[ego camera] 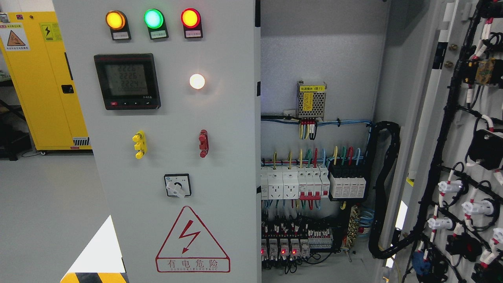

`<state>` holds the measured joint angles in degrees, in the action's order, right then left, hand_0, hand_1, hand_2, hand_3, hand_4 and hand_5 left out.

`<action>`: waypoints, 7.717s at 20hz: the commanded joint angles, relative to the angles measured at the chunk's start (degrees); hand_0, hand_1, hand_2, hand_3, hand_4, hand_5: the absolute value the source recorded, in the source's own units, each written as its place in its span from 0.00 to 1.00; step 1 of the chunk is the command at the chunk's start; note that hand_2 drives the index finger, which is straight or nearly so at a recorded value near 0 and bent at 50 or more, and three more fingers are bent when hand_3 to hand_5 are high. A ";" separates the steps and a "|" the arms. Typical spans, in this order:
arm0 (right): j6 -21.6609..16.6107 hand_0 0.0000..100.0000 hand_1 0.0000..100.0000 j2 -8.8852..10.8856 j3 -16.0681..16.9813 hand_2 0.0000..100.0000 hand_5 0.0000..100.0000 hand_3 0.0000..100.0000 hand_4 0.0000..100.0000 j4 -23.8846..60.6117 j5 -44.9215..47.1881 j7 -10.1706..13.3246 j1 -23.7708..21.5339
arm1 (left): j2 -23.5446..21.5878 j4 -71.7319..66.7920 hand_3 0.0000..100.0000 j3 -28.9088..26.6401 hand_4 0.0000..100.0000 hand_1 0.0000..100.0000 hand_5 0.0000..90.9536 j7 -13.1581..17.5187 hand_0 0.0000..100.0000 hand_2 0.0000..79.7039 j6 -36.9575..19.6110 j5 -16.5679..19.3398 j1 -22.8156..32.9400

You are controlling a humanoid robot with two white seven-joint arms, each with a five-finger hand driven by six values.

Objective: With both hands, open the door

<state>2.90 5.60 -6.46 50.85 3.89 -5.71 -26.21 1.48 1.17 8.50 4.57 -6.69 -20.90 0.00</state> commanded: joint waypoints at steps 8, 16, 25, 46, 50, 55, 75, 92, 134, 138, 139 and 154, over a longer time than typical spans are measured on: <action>-4.20 0.24 0.00 4.24 -7.77 0.00 0.00 0.00 0.00 68.85 1.21 0.00 -12.29 | 0.02 -2.31 0.00 0.38 0.00 0.00 0.00 0.44 0.00 0.00 -2.35 2.95 -0.88; -20.29 0.24 0.00 3.72 -9.36 0.00 0.00 0.00 0.00 68.85 1.21 0.17 -4.04 | -0.33 -2.32 0.00 0.20 0.00 0.00 0.00 0.79 0.00 0.00 -2.53 6.22 -2.20; -17.24 0.24 0.00 -1.82 -10.68 0.00 0.00 0.00 0.00 68.06 0.95 0.70 12.14 | 0.55 -2.23 0.00 -0.06 0.00 0.00 0.00 0.79 0.00 0.00 -2.62 6.04 -2.11; 0.17 0.24 0.00 -9.20 -4.61 0.00 0.00 0.00 0.00 54.89 1.03 0.70 43.17 | 0.46 -2.23 0.00 0.03 0.00 0.00 0.00 0.79 0.00 0.00 -2.62 6.04 -2.02; 2.20 0.24 0.00 -9.55 -4.70 0.00 0.00 0.00 0.00 50.32 0.95 0.70 47.82 | 0.46 -2.23 0.00 0.03 0.00 0.00 0.00 0.79 0.00 0.00 -2.62 6.04 -2.02; 5.18 0.24 0.00 -9.64 -4.70 0.00 0.00 0.00 0.00 46.53 1.21 0.26 52.57 | 0.46 -2.23 0.00 0.03 0.00 0.00 0.00 0.79 0.00 0.00 -2.62 6.04 -2.02; 6.60 0.24 0.00 -9.64 -4.70 0.00 0.00 0.00 0.00 34.66 1.47 -2.82 65.76 | 0.46 -2.23 0.00 0.03 0.00 0.00 0.00 0.79 0.00 0.00 -2.62 6.13 -2.02; 7.91 0.24 0.00 -5.87 -3.83 0.00 0.00 0.00 0.00 32.73 12.29 -5.72 68.40 | 0.46 -2.23 0.00 0.03 0.00 0.00 0.00 0.79 0.00 0.00 -2.62 6.13 -2.02; 13.27 0.24 0.00 -3.67 -1.63 0.00 0.00 0.00 0.00 23.24 20.02 -23.11 74.03 | 0.46 -2.23 0.00 -0.06 0.00 0.00 0.00 0.79 0.00 0.00 -2.62 6.13 -2.02; 13.36 0.24 0.00 -3.67 -1.63 0.00 0.00 0.00 0.00 23.15 20.02 -24.43 74.29 | 0.37 -2.23 0.00 -0.06 0.00 0.00 0.00 0.79 0.00 0.00 -2.62 6.13 -2.02; 13.45 0.24 0.00 -3.67 -1.54 0.00 0.00 0.00 0.00 23.06 20.02 -25.22 74.64 | 0.37 -2.23 0.00 -0.06 0.00 0.00 0.00 0.79 0.00 0.00 -2.62 6.13 -2.02; 13.54 0.24 0.00 -3.67 0.66 0.00 0.00 0.00 0.00 19.63 20.11 -32.00 76.58 | 0.46 -2.23 0.00 -0.06 0.00 0.00 0.00 0.79 0.00 0.00 -2.62 6.13 -2.02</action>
<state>16.44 -0.01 -6.91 72.39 23.91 -36.91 49.92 0.12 0.00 8.47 5.52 -9.32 -14.77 -2.02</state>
